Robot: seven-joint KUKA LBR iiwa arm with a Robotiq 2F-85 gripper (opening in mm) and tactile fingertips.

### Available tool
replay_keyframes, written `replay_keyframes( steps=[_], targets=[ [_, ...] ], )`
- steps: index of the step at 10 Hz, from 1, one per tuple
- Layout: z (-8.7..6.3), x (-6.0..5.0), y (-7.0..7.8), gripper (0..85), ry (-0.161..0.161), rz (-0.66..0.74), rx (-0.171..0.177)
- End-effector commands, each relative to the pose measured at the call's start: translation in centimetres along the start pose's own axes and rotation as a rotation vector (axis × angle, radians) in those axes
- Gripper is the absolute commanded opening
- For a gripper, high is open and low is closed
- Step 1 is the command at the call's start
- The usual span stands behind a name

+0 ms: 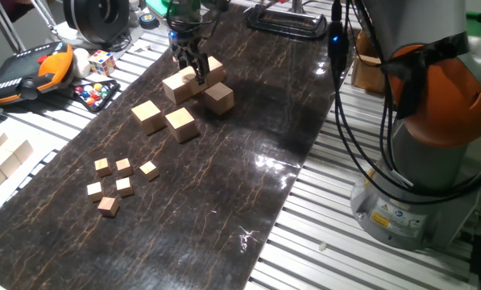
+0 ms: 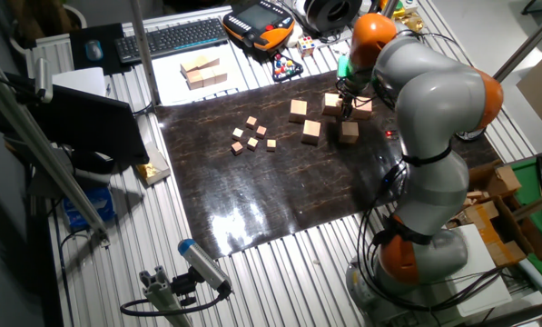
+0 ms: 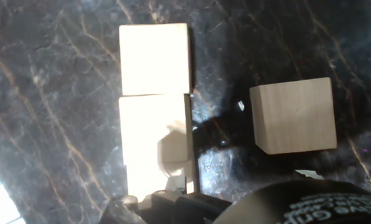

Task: Stack the blocks into a pyramid shape

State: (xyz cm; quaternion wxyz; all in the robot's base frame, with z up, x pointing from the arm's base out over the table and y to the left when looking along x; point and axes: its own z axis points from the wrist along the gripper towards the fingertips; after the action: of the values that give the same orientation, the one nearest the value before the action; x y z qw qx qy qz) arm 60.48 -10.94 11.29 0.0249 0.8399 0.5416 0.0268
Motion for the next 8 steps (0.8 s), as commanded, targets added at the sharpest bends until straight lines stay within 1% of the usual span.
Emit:
replay_keyframes(
  steps=[1,2,3,4,5,6,7,8],
  targets=[
    [0.0,0.0,0.0,85.0,-0.008,-0.011,-0.007],
    [0.0,0.0,0.0,85.0,-0.01,-0.033,-0.005],
    [0.0,0.0,0.0,85.0,-0.007,-0.046,0.007],
    [0.0,0.0,0.0,85.0,-0.017,-0.065,0.006],
    [0.0,0.0,0.0,85.0,-0.034,-0.074,0.0],
    [-0.1,-0.1,-0.1,85.0,-0.048,-0.062,0.014],
    [-0.5,-0.9,-0.7,85.0,-0.042,-0.044,0.028],
    [-0.9,-1.9,-2.2,85.0,-0.036,-0.041,0.031]
  ],
)
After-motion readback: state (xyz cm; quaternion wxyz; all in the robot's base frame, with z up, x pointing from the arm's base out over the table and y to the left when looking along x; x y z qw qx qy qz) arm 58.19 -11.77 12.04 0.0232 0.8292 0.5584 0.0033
